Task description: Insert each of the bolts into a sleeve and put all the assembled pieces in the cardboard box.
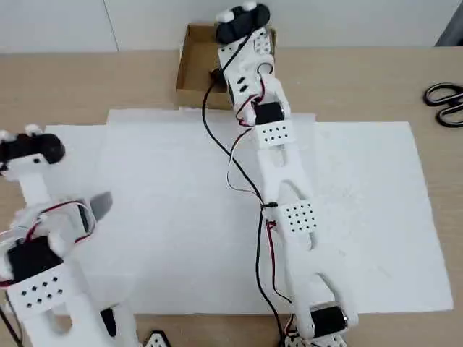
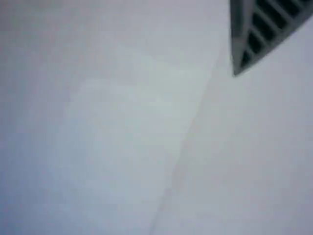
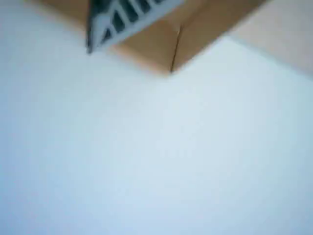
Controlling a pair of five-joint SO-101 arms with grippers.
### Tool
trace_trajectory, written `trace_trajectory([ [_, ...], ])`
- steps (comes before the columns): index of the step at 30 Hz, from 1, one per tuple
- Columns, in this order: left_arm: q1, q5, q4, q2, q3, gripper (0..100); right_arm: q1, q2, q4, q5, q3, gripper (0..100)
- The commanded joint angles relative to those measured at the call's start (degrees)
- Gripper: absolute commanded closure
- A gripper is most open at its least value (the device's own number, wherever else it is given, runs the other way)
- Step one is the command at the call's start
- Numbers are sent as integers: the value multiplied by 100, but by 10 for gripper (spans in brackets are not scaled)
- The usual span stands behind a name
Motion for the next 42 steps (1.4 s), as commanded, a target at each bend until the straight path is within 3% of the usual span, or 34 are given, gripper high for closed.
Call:
trace_trajectory([
  [1, 9, 62, 141, -62, -1218, 664, 101, -673, 400, 35, -475, 767],
  [10, 9, 53, 1811, -62, -3864, 664, -4, -4268, 3960, 35, -440, 767],
  [16, 18, 53, 2514, -202, -4620, 664, -66, -6325, 7565, 44, -431, 767],
  [26, 9, 26, 2505, -3218, -3732, 664, 1921, -8840, 7618, 26, -431, 767],
  [32, -9, 18, 2435, -4949, -2563, 664, 2519, -10132, 7626, 26, -70, 767],
  [37, -18, 26, 2426, -4905, -2281, 664, 3134, -11582, 7635, 26, 1635, 767],
  [42, -18, 53, 2426, -4976, -1930, 664, 3292, -13516, 7609, 35, 4853, 767],
])
